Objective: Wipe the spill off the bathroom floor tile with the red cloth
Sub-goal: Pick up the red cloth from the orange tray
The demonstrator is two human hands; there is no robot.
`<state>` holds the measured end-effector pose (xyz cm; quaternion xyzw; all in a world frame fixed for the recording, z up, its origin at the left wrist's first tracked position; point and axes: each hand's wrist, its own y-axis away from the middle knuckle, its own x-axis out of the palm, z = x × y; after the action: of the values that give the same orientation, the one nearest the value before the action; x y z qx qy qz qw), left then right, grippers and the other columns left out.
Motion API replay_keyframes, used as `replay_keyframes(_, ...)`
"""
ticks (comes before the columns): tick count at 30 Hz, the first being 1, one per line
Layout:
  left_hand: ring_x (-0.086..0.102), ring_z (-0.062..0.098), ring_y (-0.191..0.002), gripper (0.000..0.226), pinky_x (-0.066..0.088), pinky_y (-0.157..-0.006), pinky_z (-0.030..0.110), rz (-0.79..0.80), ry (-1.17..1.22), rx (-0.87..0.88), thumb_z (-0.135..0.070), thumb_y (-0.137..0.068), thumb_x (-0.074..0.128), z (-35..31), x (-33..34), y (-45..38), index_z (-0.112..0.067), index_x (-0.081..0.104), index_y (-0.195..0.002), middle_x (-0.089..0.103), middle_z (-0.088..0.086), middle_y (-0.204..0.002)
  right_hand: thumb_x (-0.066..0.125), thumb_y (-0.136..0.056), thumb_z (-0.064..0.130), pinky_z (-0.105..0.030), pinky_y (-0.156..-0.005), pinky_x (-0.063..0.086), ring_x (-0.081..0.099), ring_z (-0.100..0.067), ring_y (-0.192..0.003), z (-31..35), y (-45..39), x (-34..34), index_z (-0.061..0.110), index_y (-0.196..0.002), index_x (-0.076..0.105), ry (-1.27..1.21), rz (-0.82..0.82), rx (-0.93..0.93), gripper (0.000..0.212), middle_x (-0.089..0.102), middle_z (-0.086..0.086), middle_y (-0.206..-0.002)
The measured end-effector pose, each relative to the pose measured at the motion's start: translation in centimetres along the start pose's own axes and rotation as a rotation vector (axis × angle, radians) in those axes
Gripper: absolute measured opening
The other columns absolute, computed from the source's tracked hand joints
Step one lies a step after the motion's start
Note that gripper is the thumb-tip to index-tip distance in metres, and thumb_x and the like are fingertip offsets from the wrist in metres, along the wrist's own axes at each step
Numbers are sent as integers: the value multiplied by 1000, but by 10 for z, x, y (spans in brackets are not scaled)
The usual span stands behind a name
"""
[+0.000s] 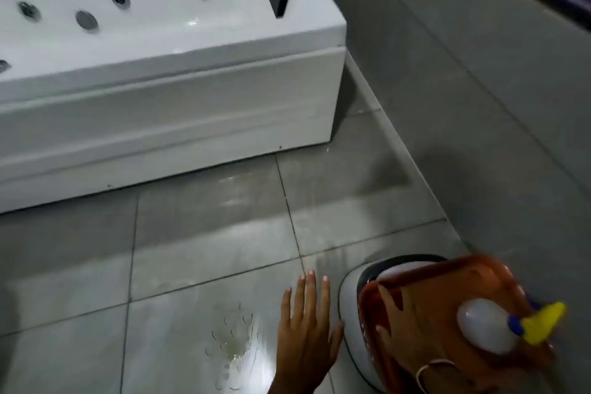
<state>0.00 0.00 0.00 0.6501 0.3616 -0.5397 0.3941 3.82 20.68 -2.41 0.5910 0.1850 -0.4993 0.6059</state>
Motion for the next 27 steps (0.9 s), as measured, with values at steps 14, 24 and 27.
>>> replay_keyframes(14, 41, 28, -147, 70, 47, -111, 48, 94, 138, 200, -58, -99, 43, -48, 135, 6, -13, 44, -153, 43, 14, -159, 63, -93, 20, -36, -92, 49, 55, -26, -114, -71, -54, 65, 39, -151, 33, 53, -110, 18, 68, 50, -10, -135)
replay_keyframes(24, 38, 32, -149, 75, 41, -116, 51, 39, 79, 72, -62, -100, 34, 21, 85, 33, -11, 43, -153, 39, 17, -161, 80, -83, 21, -38, -79, 58, 58, -26, -96, 7, -21, -9, 23, -132, 58, -108, -410, -68, 54, 57, -15, -121)
replay_keyframes(27, 37, 32, -149, 76, 41, -116, 50, 46, 27, -13, -62, -100, 33, 75, 89, 69, -9, 41, -154, 38, 17, -162, 84, -81, 19, -45, -89, 60, 63, -37, -107, 66, -25, -18, 18, -133, 60, -133, -461, -215, 58, 57, -18, -122)
